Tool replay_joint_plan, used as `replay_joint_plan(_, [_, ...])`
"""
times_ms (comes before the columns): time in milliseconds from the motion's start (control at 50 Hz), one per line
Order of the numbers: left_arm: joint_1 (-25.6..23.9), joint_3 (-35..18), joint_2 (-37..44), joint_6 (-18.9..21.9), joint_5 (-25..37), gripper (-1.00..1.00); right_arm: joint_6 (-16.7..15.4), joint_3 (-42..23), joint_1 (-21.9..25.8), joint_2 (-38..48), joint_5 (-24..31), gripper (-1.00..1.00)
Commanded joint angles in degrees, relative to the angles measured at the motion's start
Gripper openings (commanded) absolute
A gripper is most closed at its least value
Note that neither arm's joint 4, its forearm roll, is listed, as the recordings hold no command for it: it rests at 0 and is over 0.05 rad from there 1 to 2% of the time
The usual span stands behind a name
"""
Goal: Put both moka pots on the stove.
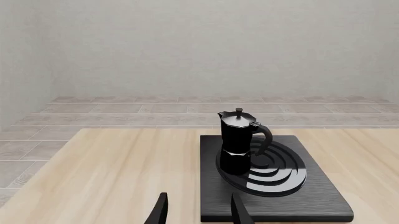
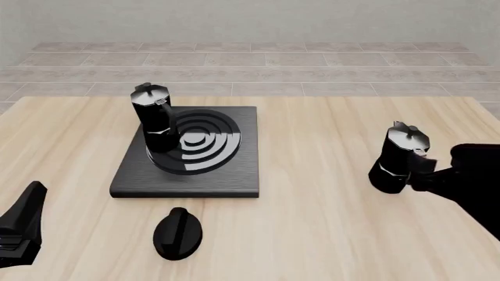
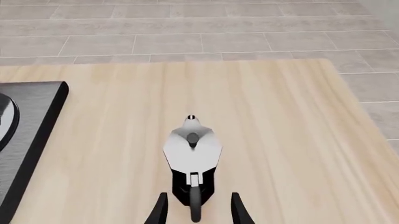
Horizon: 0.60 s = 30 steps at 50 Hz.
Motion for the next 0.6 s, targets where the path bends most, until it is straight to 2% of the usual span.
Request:
replay_joint_plan(20, [0.0, 0.0, 0.0, 0.0, 0.0, 1.0, 0.7, 0.2, 0.6, 3.3, -2.5, 1.0])
replay_joint_plan(600, [0.0, 0.0, 0.0, 0.0, 0.0, 1.0, 1.2, 0.8, 1.0, 9.0, -7.9, 1.0])
